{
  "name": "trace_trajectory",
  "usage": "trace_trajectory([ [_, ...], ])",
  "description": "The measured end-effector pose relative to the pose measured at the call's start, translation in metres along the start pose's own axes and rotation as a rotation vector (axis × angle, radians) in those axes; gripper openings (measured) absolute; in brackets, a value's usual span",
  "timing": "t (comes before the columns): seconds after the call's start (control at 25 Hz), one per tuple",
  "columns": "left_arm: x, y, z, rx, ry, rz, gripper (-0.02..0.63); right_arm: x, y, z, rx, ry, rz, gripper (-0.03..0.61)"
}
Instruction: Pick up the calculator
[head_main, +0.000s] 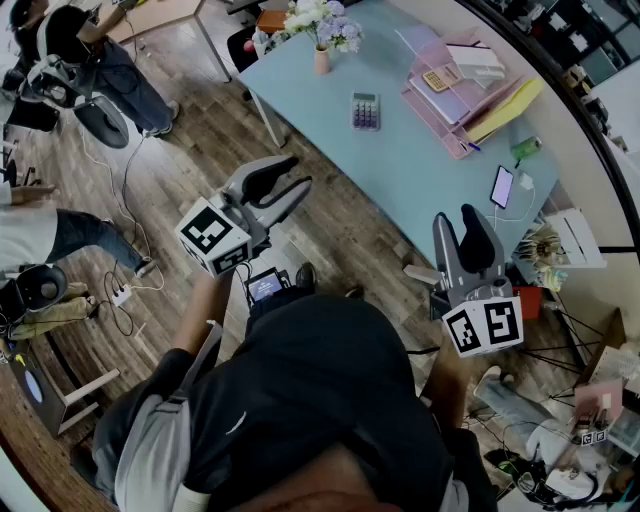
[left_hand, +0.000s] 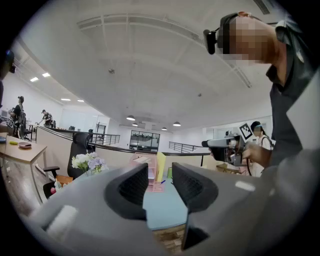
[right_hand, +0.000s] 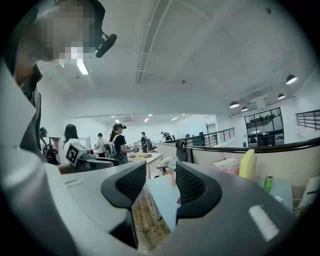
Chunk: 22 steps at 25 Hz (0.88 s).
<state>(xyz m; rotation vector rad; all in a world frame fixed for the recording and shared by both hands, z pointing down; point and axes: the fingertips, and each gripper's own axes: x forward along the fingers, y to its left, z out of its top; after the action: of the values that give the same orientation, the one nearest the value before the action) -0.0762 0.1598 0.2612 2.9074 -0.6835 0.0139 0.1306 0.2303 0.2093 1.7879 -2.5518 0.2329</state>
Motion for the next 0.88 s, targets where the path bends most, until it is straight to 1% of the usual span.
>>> trace_trajectory([
  [0.16,-0.004,0.015,-0.005,0.007,0.009,0.005,0.156,0.011,0.006,-0.001,-0.004,0.003,-0.006,0.172],
  [0.28,-0.008,0.024,-0.007,0.012,0.014,-0.009,0.157,0.019,0.012,-0.001,-0.009,0.006,-0.014,0.170],
  [0.4,-0.012,0.035,-0.007,0.058,0.021,-0.028,0.157,0.027,0.021,-0.002,-0.014,0.009,-0.028,0.170],
  [0.44,-0.014,0.038,-0.007,0.061,0.021,-0.034,0.157,0.029,0.024,-0.002,-0.014,0.008,-0.033,0.170],
  [0.64,-0.020,0.056,-0.007,0.023,0.004,-0.066,0.157,0.041,0.040,-0.001,0.017,-0.015,-0.059,0.172],
  [0.76,-0.024,0.066,-0.009,0.028,0.019,-0.082,0.157,0.045,0.050,0.003,0.031,-0.030,-0.080,0.172],
  [0.88,-0.021,0.072,-0.011,0.026,0.012,-0.104,0.158,0.047,0.053,0.002,0.039,-0.026,-0.100,0.170],
])
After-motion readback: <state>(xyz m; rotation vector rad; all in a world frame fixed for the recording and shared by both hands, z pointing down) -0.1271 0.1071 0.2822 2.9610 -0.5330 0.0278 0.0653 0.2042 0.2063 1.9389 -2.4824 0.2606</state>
